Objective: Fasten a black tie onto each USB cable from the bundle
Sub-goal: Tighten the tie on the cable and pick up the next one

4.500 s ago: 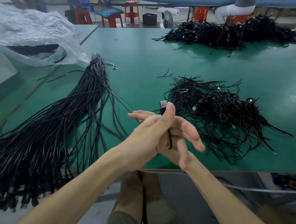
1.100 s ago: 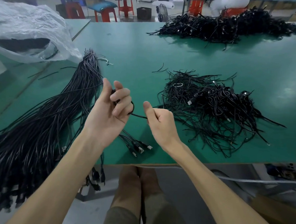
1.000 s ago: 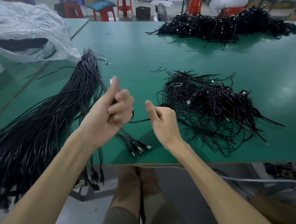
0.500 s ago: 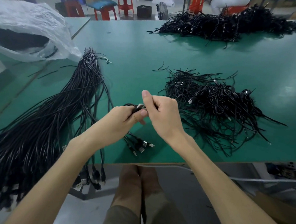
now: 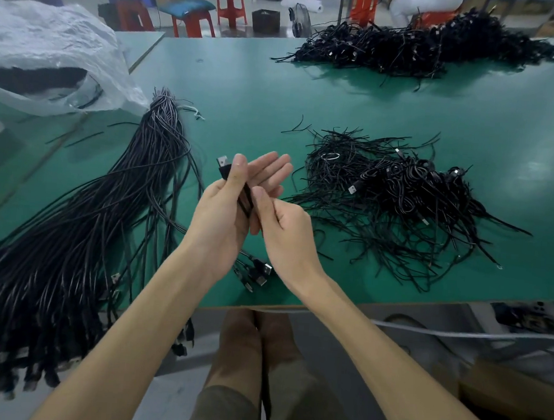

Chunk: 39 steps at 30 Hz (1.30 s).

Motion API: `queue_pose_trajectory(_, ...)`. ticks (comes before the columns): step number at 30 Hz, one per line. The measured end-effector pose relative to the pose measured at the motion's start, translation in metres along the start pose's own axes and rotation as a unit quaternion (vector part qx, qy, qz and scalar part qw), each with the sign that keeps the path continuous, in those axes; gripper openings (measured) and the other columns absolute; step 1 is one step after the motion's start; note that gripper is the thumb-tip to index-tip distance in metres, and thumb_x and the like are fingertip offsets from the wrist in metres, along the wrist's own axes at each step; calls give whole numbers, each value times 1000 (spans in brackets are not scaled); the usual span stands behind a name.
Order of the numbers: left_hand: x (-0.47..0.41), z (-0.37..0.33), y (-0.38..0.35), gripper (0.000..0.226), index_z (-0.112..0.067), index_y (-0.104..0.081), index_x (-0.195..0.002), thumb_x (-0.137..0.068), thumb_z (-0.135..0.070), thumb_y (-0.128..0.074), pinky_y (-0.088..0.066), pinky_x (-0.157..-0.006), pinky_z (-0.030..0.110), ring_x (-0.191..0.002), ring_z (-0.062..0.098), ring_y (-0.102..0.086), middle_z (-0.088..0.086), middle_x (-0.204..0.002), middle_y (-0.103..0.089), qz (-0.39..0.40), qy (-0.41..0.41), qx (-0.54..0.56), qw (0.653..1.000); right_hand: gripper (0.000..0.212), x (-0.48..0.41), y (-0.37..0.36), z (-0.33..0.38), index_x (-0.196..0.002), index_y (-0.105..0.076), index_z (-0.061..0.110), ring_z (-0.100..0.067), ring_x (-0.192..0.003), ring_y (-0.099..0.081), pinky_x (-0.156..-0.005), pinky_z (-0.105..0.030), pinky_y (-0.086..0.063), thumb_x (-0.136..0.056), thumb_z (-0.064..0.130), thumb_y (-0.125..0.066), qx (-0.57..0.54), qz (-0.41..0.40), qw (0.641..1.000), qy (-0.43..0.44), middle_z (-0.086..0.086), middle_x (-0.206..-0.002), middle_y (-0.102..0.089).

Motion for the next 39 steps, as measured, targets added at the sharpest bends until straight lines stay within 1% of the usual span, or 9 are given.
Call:
queue_pose_trajectory(5, -4, 5, 11, 37, -15, -64, -116, -110, -39, -37, -44, -61, 25, -107, 15, -72, -1, -108, -76, -17, 18, 52, 998, 58, -4, 3, -6, -64, -61, 6, -6, -45, -45, -51, -17, -32, -106, 45, -50, 55, 13, 998, -9, 17, -43, -48)
queue_pose_trajectory(9, -5, 1, 8, 28, -14, -57, -102, -112, -33, -38, -52, -90, 31, -90, 16, -69, -5, -86, -67, 4, 2, 136, 991, 47, -5, 2, -17, -88, -68, 15, -5, -55, -49, -59, -22, -35, -101, 57, -51, 83, 49, 994, -52, 12, -60, -59)
queue_pose_trajectory(11, -4, 6, 9, 28, -14, -60, -98, -110, -32, -43, -57, -88, 31, -88, 17, -72, -3, -84, -69, -4, 14, 155, 988, 37, -5, -3, -17, -111, -66, 20, -13, -64, -54, -65, -29, -44, -100, 54, -56, 49, 83, 994, -59, 0, -74, -63)
queue_pose_trajectory(13, -3, 10, 8, 30, -18, -65, -89, -108, -35, -48, -59, -79, 29, -85, 15, -72, -4, -83, -69, 8, 32, 157, 987, 33, -5, -9, -15, -125, -64, 23, -4, -76, -63, -74, -23, -50, -100, 45, -61, 10, 112, 992, -58, 10, -86, -69)
queue_pose_trajectory(17, -3, 12, 7, 36, -26, -68, -76, -104, -41, -52, -54, -67, 25, -77, 11, -67, -7, -80, -65, 36, 45, 116, 992, 21, -6, -8, -16, -112, -68, 13, -7, -67, -59, -65, -27, -52, -95, 22, -73, -97, 110, 987, -69, 14, -78, -65)
queue_pose_trajectory(22, 1, 12, 2, 33, -16, -69, -83, -106, -30, -50, -58, -84, 31, -88, 18, -68, 2, -88, -67, 88, 63, 109, 988, 22, -8, 2, -18, -103, -71, 11, -8, -73, -61, -72, -37, -53, -86, 21, -80, -100, 73, 991, -56, 12, -78, -66)
queue_pose_trajectory(28, 12, 6, -8, 28, -11, -56, -92, -110, -24, -39, -55, -95, 39, -100, 28, -67, 8, -94, -64, 172, 87, 70, 979, 32, -3, -6, -15, -83, -67, 36, -5, -74, -55, -76, -30, -49, -78, 12, -87, -145, 122, 981, -43, 20, -72, -58)
queue_pose_trajectory(34, 15, 15, -9, 33, -7, -54, -88, -110, -26, -38, -59, -89, 34, -94, 28, -73, 12, -86, -71, 145, 89, -45, 984, 21, 2, -9, -30, -84, -61, 8, -18, -73, -44, -78, -38, -45, -83, 3, -82, -137, 128, 979, -85, 5, -70, -47)
queue_pose_trajectory(39, 18, 2, -18, 30, -5, -54, -88, -109, -23, -42, -56, -95, 36, -106, 34, -70, 20, -100, -72, 195, 53, -117, 972, 16, 5, -4, -22, -81, -69, 20, -1, -64, -55, -68, -17, -49, -85, 8, -80, -153, 140, 977, -40, 16, -67, -60)
Point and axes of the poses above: each hand's wrist, its own x-axis away from the middle knuckle, its own y-axis out of the back of the hand, z = x × y, the point moved 10 cm from there along -x, towards the middle knuckle
